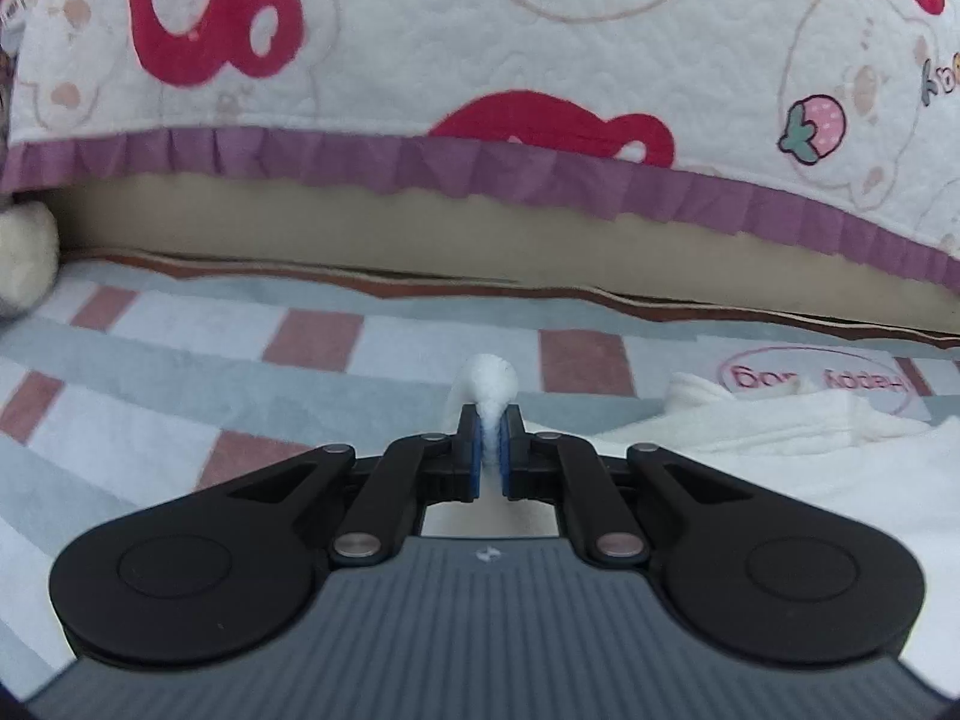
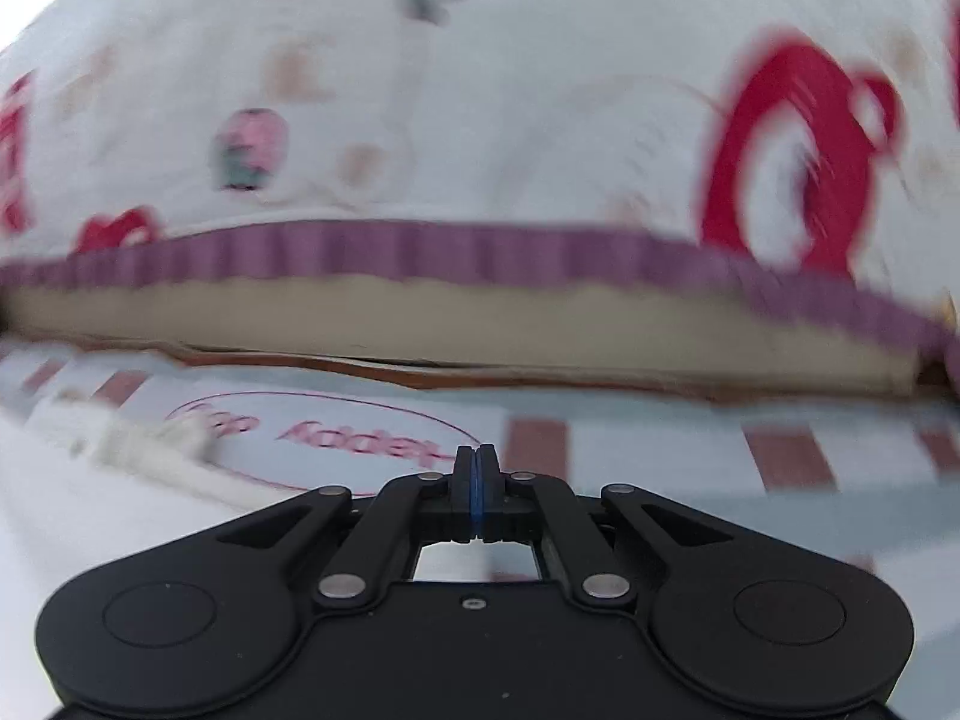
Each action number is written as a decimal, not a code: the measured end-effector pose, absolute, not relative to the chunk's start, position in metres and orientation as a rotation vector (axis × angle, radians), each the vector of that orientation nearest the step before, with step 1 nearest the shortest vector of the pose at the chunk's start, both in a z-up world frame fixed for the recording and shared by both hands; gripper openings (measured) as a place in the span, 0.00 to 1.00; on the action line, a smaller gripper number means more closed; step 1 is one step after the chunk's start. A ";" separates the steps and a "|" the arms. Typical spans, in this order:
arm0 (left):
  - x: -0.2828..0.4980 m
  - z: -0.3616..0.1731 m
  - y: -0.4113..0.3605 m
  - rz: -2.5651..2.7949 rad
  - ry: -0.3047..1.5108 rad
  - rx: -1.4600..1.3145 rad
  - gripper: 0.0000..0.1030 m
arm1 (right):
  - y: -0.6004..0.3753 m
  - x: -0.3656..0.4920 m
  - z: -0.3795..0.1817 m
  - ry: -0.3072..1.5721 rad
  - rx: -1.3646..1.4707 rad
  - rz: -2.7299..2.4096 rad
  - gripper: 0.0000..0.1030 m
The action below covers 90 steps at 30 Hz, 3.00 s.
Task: Fold clothes
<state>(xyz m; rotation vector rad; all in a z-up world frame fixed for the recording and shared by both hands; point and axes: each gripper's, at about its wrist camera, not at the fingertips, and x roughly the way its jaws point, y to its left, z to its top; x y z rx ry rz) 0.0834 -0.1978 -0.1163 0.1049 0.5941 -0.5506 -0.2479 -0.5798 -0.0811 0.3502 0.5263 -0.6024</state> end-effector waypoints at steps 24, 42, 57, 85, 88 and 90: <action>0.073 -0.120 -0.200 -0.570 0.592 0.120 0.06 | -0.546 -0.216 -0.116 0.691 0.215 -0.503 0.07; 0.091 -0.112 -0.176 -0.470 0.665 0.036 0.46 | -0.591 -0.243 -0.123 0.625 0.431 -0.706 0.05; -0.004 -0.118 -0.098 -0.604 0.936 0.079 0.56 | -0.519 -0.289 -0.069 0.394 0.662 -0.755 0.46; -0.070 -0.098 -0.037 -0.503 0.756 -0.041 0.31 | -0.400 -0.325 -0.060 0.568 1.029 -0.721 0.59; -0.081 -0.064 -0.049 -0.569 0.632 -0.018 0.31 | -0.399 -0.330 -0.058 0.567 1.110 -0.677 0.60; -0.088 -0.045 -0.068 -0.579 0.565 -0.024 0.36 | -0.397 -0.333 -0.061 0.550 1.188 -0.639 0.60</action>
